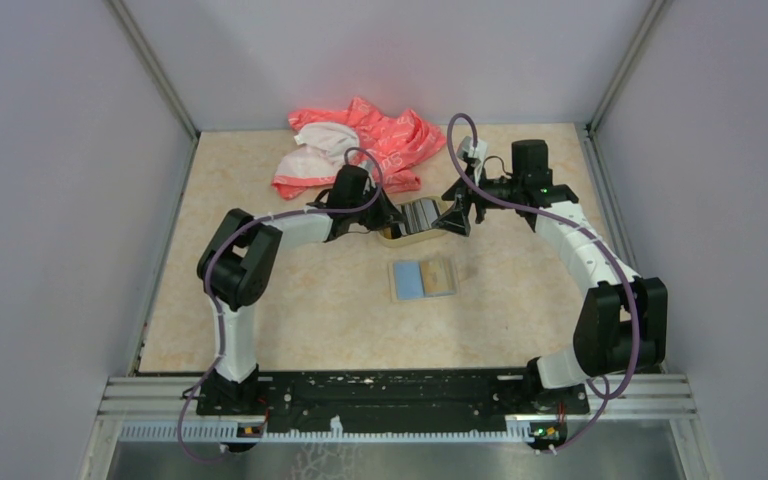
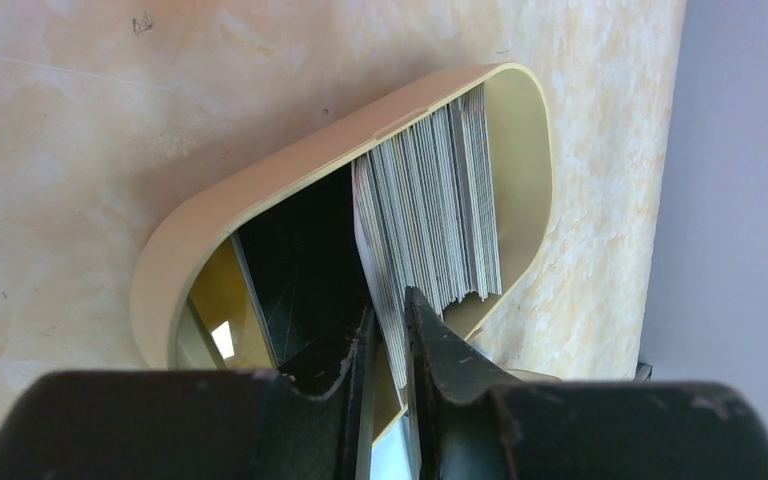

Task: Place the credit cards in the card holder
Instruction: Pick up the credit card from the storage box.

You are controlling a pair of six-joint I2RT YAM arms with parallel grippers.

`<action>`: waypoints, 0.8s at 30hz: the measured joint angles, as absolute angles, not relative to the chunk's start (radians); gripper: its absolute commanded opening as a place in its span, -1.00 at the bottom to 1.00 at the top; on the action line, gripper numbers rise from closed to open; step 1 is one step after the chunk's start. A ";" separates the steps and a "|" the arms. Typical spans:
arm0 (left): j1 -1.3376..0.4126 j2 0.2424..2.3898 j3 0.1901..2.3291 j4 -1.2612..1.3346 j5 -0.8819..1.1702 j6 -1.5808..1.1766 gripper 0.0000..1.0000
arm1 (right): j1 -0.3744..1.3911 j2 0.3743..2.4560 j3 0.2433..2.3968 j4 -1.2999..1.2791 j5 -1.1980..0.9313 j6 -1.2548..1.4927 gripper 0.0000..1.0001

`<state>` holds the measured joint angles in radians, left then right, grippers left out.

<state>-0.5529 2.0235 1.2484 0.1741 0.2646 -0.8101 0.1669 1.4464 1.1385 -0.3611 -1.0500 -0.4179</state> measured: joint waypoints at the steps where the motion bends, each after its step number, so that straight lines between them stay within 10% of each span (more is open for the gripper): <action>1: -0.552 2.023 1.248 0.174 0.263 -0.810 -0.59 | 0.167 1.446 1.139 -0.361 -1.050 -0.418 0.68; 24: -0.546 1.980 1.212 0.166 0.233 -0.810 -0.95 | 0.167 1.446 1.139 -0.361 -1.060 -0.418 0.67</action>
